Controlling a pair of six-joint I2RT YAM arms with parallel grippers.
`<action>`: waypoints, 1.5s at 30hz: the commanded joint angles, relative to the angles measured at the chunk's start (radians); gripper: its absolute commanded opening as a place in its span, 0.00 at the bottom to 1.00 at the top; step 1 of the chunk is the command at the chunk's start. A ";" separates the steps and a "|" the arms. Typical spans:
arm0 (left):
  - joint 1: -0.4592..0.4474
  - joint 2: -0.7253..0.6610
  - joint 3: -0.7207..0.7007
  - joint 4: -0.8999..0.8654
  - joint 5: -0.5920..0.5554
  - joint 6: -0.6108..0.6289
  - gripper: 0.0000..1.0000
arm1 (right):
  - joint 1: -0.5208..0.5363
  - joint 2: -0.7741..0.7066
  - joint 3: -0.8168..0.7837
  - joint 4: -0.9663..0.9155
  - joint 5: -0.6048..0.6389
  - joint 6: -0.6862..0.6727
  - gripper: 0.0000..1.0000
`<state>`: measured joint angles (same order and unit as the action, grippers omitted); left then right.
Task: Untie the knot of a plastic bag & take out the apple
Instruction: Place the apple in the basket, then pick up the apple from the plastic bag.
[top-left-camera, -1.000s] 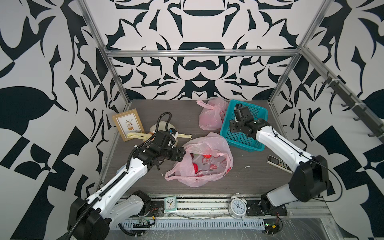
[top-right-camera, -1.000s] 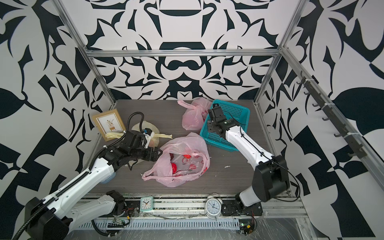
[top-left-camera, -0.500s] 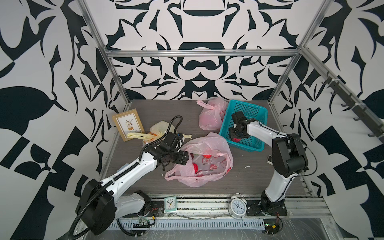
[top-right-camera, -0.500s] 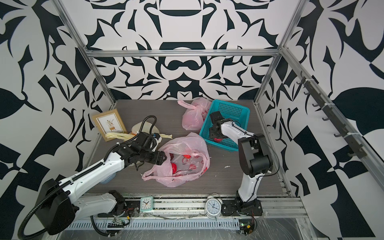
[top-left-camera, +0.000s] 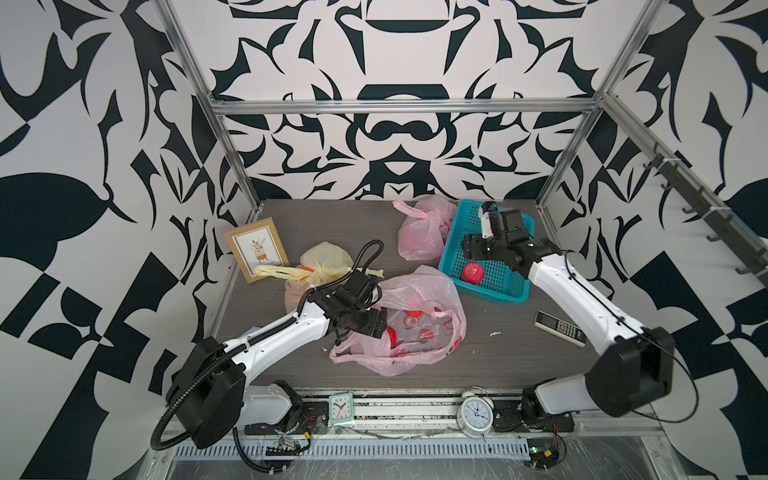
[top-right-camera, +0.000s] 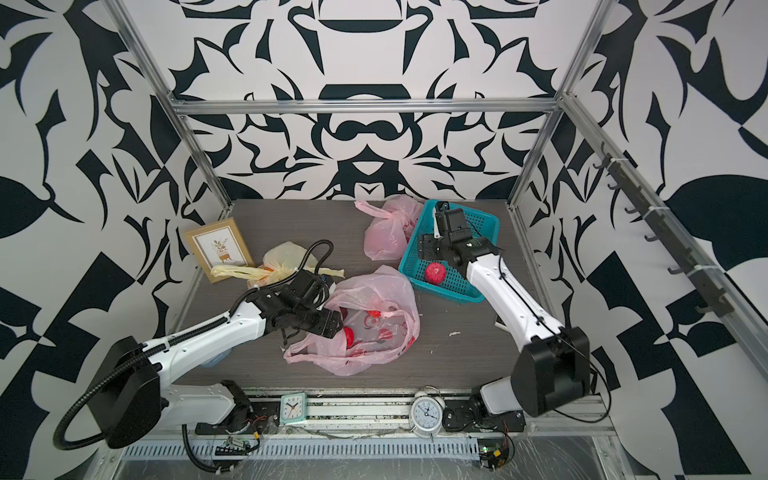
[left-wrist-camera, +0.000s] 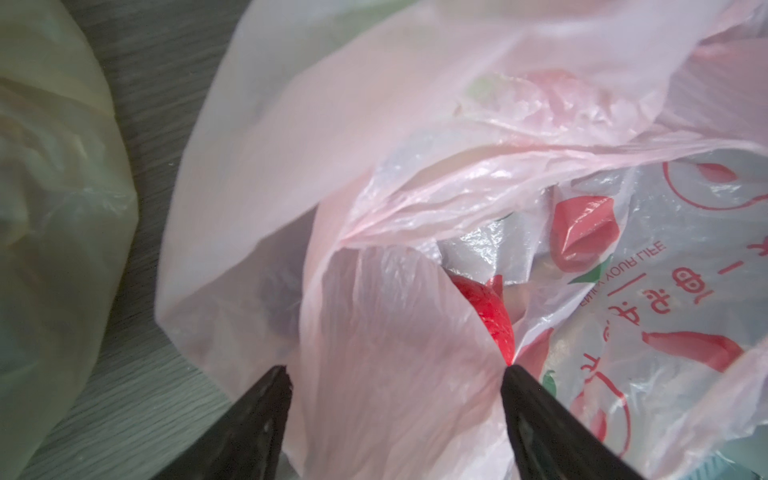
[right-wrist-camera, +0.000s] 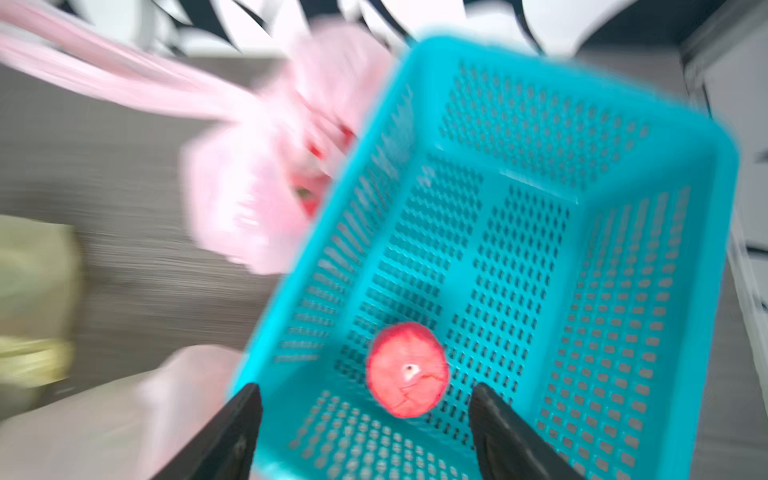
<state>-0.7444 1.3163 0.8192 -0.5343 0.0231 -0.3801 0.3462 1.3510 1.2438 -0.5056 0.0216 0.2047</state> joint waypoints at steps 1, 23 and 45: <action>-0.003 0.026 0.007 0.012 -0.018 -0.025 0.76 | 0.132 -0.103 0.028 -0.021 -0.189 -0.056 0.76; -0.003 -0.136 -0.103 -0.094 -0.032 -0.053 0.26 | 0.643 0.253 -0.162 0.152 -0.241 0.261 0.44; -0.003 -0.178 -0.160 -0.058 -0.015 -0.089 0.25 | 0.730 0.441 -0.106 0.182 -0.137 0.338 0.76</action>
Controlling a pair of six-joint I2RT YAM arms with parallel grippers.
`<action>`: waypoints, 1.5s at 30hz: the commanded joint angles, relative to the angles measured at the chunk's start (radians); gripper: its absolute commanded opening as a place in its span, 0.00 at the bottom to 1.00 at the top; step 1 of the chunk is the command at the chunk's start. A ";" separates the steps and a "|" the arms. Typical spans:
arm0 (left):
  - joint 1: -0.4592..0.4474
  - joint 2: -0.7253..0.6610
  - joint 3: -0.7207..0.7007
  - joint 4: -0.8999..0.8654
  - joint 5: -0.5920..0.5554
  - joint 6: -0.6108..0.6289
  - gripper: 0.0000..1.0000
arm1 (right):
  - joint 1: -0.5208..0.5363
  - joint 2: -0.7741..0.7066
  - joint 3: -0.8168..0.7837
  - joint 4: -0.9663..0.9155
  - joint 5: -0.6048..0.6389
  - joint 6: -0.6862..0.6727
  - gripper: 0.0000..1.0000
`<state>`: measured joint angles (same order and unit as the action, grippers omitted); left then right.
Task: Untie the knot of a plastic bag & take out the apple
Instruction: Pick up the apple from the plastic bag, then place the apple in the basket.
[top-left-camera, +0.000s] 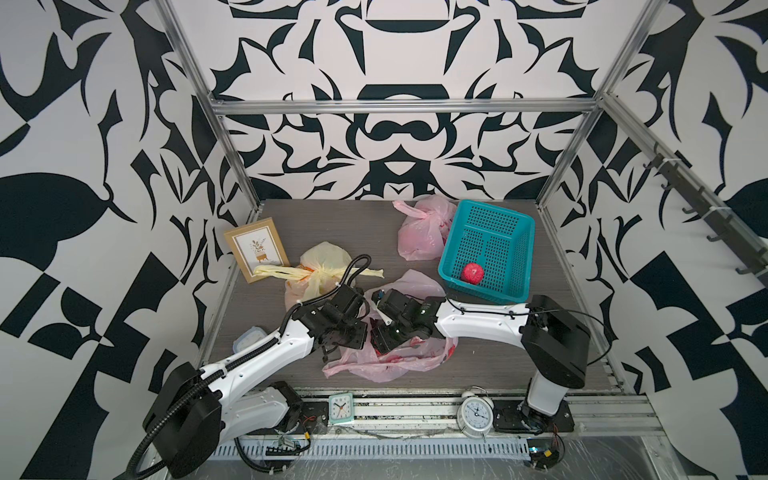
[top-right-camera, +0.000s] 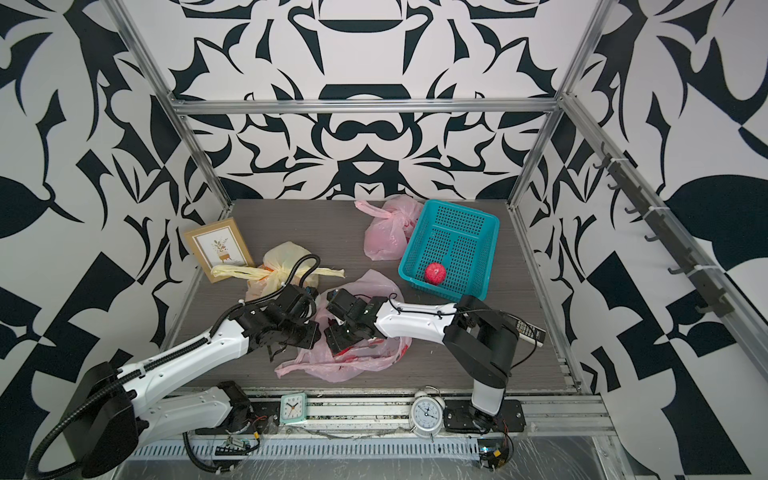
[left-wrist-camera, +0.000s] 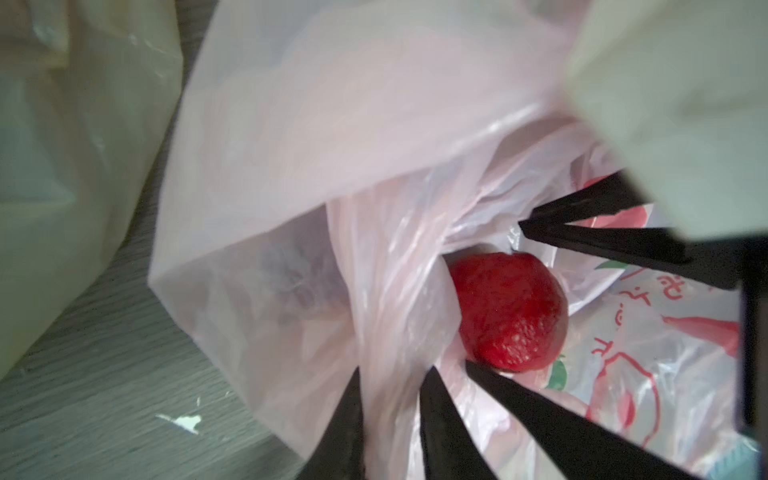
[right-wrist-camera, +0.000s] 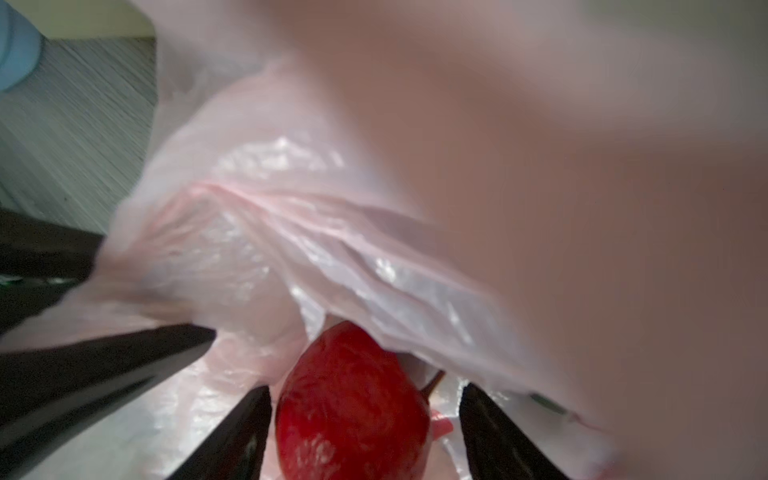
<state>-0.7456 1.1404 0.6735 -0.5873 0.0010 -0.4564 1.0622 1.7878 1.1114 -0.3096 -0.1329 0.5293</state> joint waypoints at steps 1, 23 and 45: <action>-0.001 -0.001 -0.015 -0.003 0.008 -0.012 0.25 | 0.013 0.013 0.028 -0.016 0.018 0.014 0.76; 0.004 0.091 0.106 0.066 -0.055 0.093 0.25 | 0.014 -0.165 -0.016 0.015 0.152 -0.054 0.44; 0.021 0.027 0.214 -0.001 -0.086 0.197 0.25 | -0.534 -0.505 0.046 -0.162 0.398 -0.242 0.45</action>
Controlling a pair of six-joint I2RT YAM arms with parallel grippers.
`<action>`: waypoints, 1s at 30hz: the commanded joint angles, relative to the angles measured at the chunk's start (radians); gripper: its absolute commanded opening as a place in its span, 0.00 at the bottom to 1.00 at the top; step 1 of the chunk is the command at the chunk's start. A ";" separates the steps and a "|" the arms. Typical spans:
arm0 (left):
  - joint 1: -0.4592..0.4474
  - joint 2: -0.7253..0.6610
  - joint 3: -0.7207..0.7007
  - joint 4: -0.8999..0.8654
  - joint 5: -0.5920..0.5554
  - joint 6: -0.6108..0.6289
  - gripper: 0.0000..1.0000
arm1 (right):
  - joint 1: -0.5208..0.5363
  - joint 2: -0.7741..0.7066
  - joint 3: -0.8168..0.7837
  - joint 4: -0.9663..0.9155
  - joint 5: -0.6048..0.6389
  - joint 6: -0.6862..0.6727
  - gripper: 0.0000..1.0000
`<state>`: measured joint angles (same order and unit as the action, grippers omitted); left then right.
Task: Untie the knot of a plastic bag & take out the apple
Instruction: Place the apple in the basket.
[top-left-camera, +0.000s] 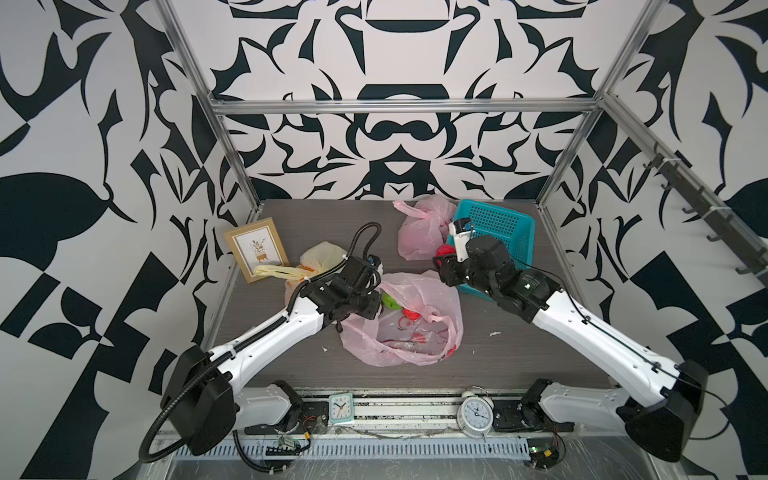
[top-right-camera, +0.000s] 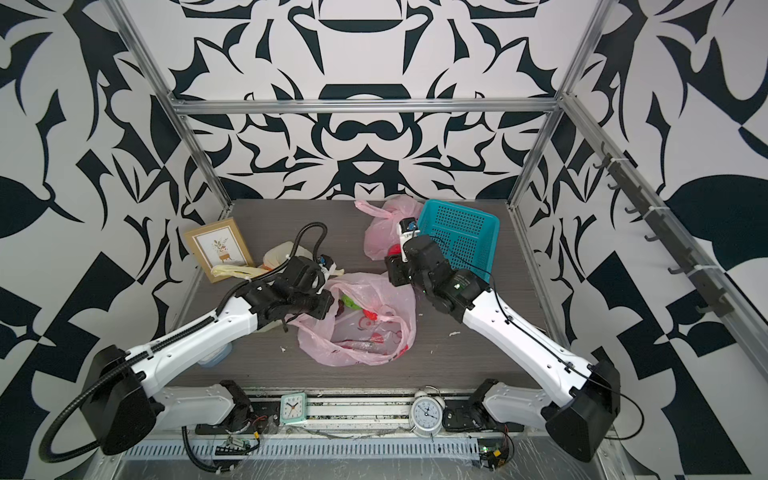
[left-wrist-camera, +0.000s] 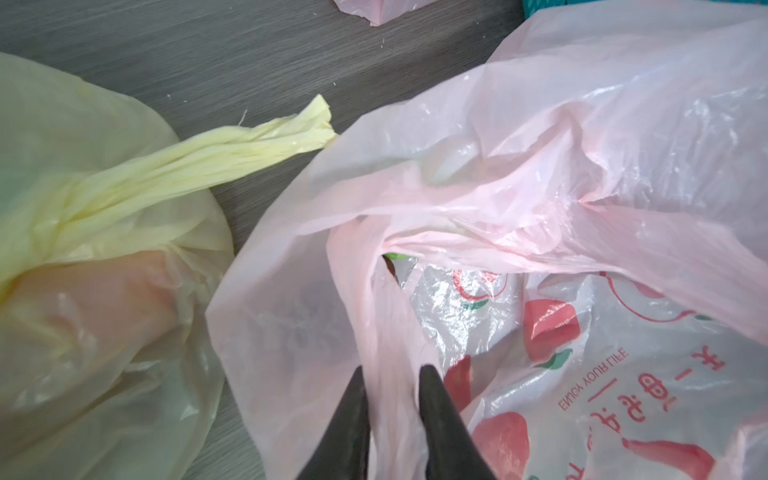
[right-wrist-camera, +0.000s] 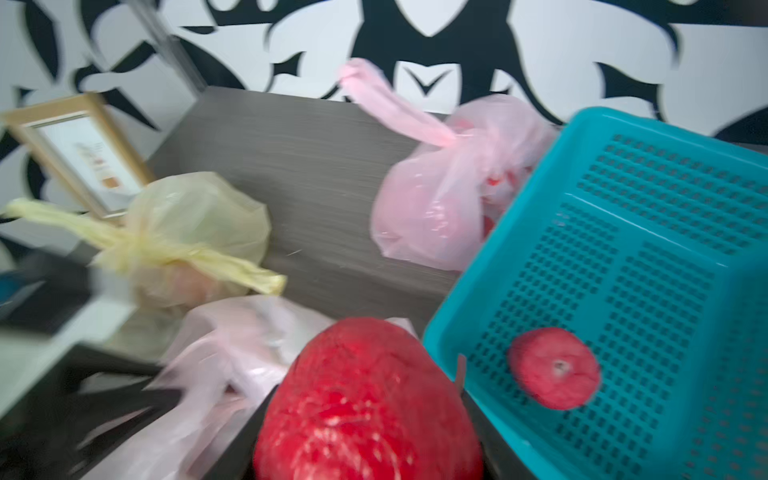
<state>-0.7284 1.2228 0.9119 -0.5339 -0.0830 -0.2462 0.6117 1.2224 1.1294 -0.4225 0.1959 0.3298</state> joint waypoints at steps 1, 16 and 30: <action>0.004 -0.067 -0.036 -0.059 0.002 -0.019 0.25 | -0.125 0.101 0.033 -0.052 0.071 -0.053 0.46; 0.004 -0.075 -0.092 -0.019 0.040 -0.025 0.26 | -0.378 0.673 0.221 -0.009 0.098 -0.108 0.51; 0.004 -0.070 -0.107 -0.017 0.032 -0.026 0.27 | -0.411 0.693 0.242 0.023 0.049 -0.116 0.77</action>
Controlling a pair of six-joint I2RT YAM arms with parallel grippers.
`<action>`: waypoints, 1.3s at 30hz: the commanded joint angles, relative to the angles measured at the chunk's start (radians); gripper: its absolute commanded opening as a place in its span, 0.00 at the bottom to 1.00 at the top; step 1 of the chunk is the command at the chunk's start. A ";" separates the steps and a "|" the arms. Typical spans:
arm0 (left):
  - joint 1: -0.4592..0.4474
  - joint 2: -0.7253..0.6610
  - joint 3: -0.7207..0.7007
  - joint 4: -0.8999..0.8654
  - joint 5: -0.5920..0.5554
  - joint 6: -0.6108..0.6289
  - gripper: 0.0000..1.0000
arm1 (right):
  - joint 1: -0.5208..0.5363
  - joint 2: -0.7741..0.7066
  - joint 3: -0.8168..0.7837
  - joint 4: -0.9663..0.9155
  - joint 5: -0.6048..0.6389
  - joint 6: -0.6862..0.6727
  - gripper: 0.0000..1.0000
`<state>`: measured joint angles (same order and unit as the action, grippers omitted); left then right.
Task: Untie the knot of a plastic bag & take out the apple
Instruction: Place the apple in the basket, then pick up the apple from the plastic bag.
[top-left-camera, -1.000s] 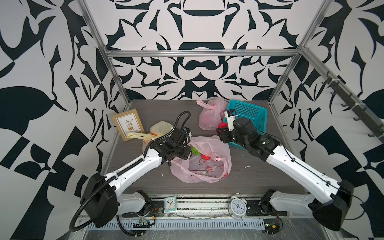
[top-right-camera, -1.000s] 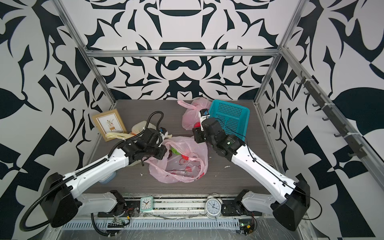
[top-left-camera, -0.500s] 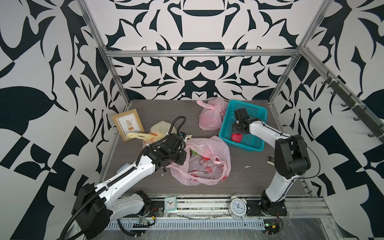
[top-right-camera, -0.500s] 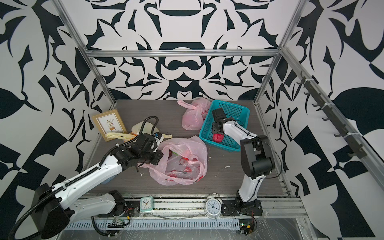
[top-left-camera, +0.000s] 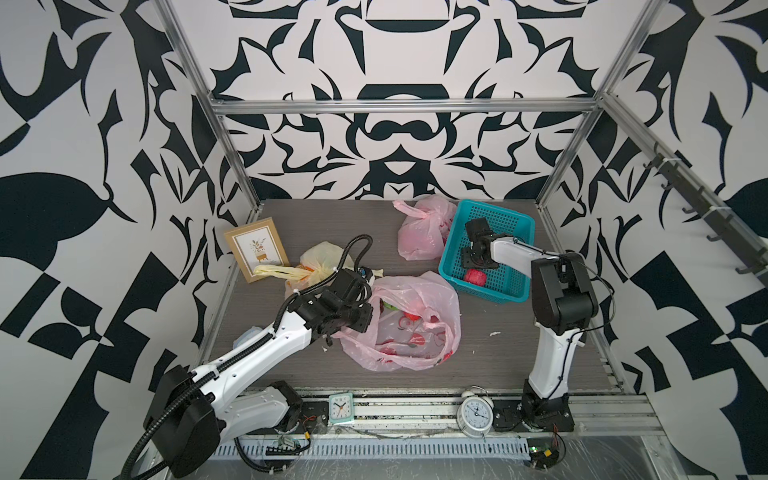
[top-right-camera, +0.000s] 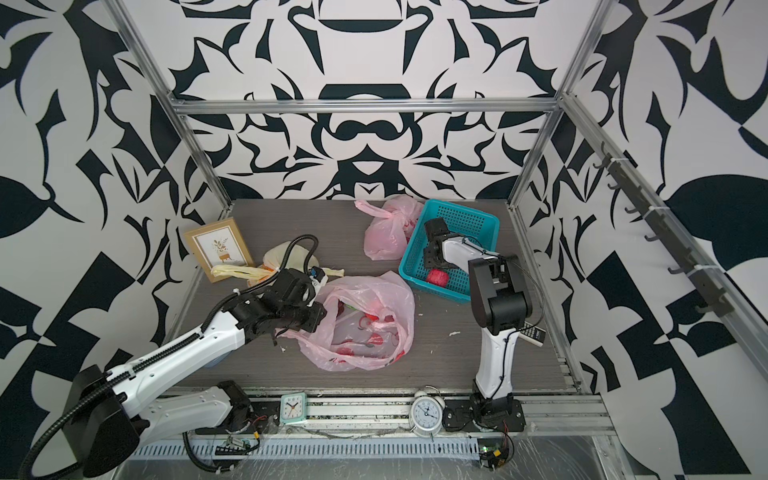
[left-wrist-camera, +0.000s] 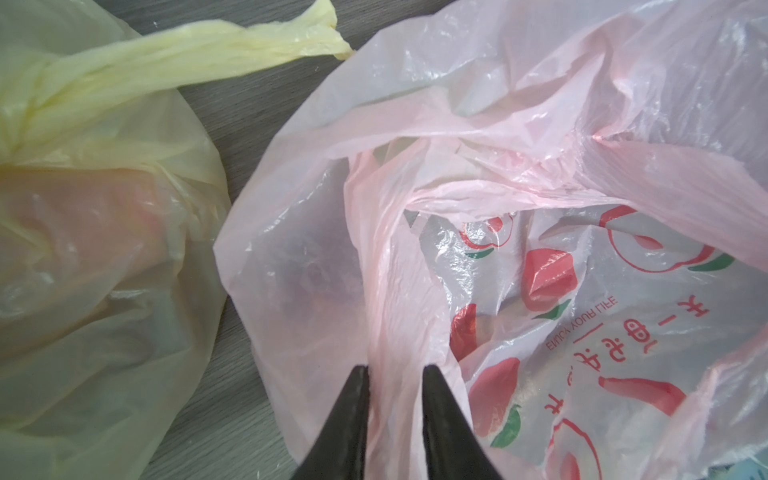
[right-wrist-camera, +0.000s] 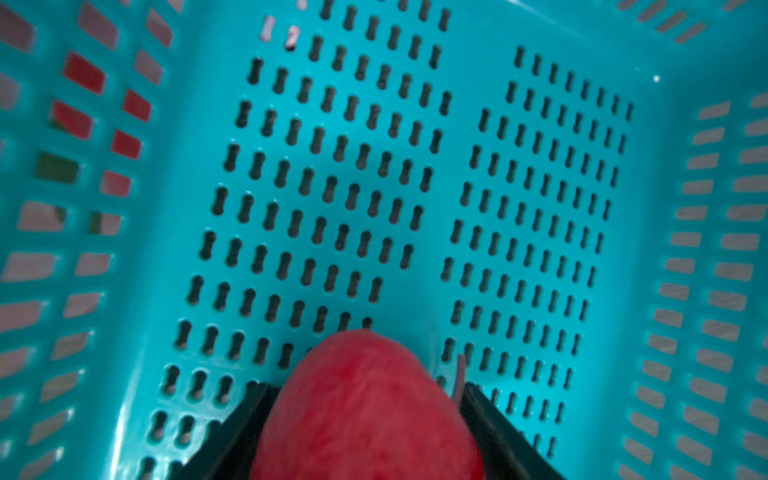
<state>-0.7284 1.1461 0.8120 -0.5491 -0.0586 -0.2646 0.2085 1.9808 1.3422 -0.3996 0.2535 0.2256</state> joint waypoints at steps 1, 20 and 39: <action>0.004 0.009 -0.008 -0.002 0.007 -0.008 0.27 | -0.008 -0.086 0.027 -0.001 -0.012 -0.019 0.78; 0.013 -0.022 -0.029 -0.023 -0.077 -0.028 0.03 | 0.527 -0.710 -0.127 -0.062 -0.857 -0.147 0.50; 0.014 -0.021 -0.028 -0.012 -0.074 -0.024 0.02 | 0.784 -0.355 -0.231 -0.078 -0.414 0.161 0.47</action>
<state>-0.7193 1.1297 0.7925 -0.5507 -0.1314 -0.2874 0.9924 1.6115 1.0805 -0.4503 -0.3172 0.3210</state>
